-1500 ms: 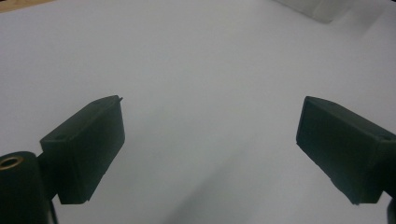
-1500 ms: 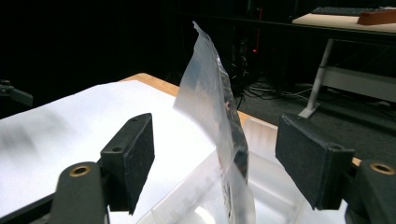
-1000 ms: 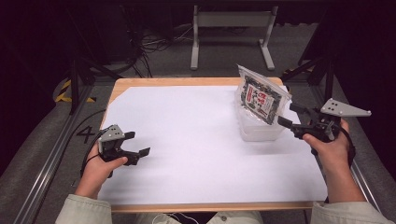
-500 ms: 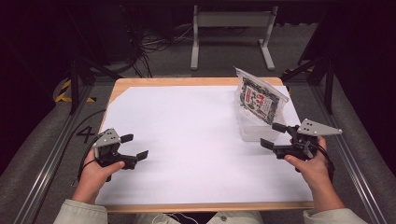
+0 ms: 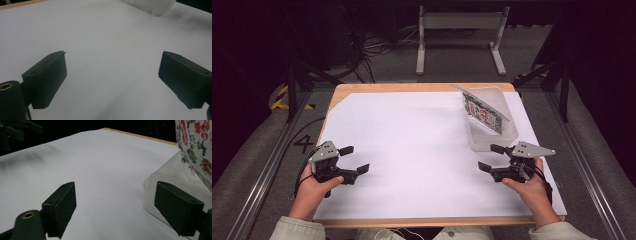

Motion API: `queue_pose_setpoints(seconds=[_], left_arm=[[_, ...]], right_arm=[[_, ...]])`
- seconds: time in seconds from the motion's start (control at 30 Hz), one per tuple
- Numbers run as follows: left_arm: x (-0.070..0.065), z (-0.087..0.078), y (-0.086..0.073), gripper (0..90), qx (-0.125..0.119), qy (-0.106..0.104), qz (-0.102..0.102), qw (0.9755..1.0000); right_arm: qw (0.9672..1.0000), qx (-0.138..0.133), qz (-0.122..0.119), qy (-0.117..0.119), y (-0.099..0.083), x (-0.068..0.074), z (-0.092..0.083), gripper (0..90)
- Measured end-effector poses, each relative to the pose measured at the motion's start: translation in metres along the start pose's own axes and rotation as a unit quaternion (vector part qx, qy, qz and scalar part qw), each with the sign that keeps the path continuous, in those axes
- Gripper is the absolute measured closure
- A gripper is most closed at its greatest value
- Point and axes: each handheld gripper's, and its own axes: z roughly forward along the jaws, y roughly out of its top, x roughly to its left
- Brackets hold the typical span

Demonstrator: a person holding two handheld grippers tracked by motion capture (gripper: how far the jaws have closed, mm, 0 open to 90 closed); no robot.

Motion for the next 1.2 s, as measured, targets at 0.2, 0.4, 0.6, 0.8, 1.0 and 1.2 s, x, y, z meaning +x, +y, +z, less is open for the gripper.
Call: queue_pose_setpoints(seconds=[0.2, 0.4, 0.6, 0.8, 1.0, 1.2], left_arm=[[0.0, 0.0, -0.004, 8.6, -0.003, -0.001, 0.0, 1.0], [0.001, 0.0, -0.006, 8.4, -0.006, -0.002, 0.003, 1.0], [0.002, 0.005, -0.01, 7.9, -0.003, -0.006, 0.003, 1.0], [0.003, 0.008, -0.013, 7.9, -0.002, -0.009, -0.002, 1.0], [0.003, 0.012, -0.018, 8.1, 0.009, -0.005, -0.012, 0.9999], [0.004, 0.014, -0.019, 8.1, 0.014, -0.005, -0.012, 0.9998]], right_arm=[[0.9998, 0.022, 0.001, 0.0, -0.013, 0.001, 0.009, 16.8], [0.9988, 0.049, -0.004, -0.007, -0.023, 0.001, 0.018, 15.8], [0.9963, 0.081, -0.024, -0.014, -0.029, -0.002, 0.024, 12.7], [0.9939, 0.108, -0.017, -0.015, -0.031, -0.005, 0.029, 11.7], [0.9901, 0.136, 0.003, -0.034, -0.03, -0.008, 0.035, 11.2], [0.9925, 0.117, 0.007, -0.034, -0.029, -0.01, 0.032, 13.1]])
